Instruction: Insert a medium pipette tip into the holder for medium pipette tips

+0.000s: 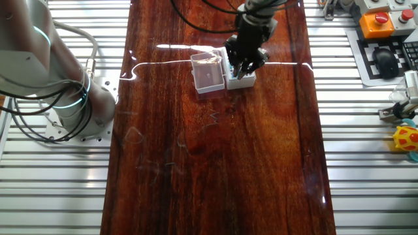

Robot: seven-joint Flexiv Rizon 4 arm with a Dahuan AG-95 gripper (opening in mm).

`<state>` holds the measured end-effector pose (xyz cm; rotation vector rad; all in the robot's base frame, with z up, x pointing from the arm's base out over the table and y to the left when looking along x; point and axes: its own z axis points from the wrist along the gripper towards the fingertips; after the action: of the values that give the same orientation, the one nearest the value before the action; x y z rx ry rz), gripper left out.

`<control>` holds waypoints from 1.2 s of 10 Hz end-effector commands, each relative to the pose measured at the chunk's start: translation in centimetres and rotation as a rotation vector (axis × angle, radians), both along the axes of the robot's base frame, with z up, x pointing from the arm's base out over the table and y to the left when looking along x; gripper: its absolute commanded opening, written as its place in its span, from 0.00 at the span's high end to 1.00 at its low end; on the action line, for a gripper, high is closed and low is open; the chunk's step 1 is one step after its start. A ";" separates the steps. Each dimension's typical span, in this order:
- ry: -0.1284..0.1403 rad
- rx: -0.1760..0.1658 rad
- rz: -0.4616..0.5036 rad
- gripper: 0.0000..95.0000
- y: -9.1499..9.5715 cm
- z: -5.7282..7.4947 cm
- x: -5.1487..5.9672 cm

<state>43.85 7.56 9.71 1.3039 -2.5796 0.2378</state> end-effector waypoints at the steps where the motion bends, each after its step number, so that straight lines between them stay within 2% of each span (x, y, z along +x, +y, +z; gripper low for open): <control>1: 0.006 -0.035 0.021 1.00 0.0 0.2 -0.1; 3: 0.008 -0.043 0.036 1.00 0.1 0.2 -0.1; 4: 0.010 -0.060 0.073 1.00 0.0 0.3 -0.1; 6: 0.018 -0.079 0.099 1.00 -0.1 0.6 0.0; 9: 0.032 -0.128 0.135 1.00 -0.2 0.6 -0.1; 12: 0.030 -0.142 0.129 1.00 -0.2 0.7 0.1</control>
<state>44.04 7.45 10.38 1.4074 -2.4063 0.4165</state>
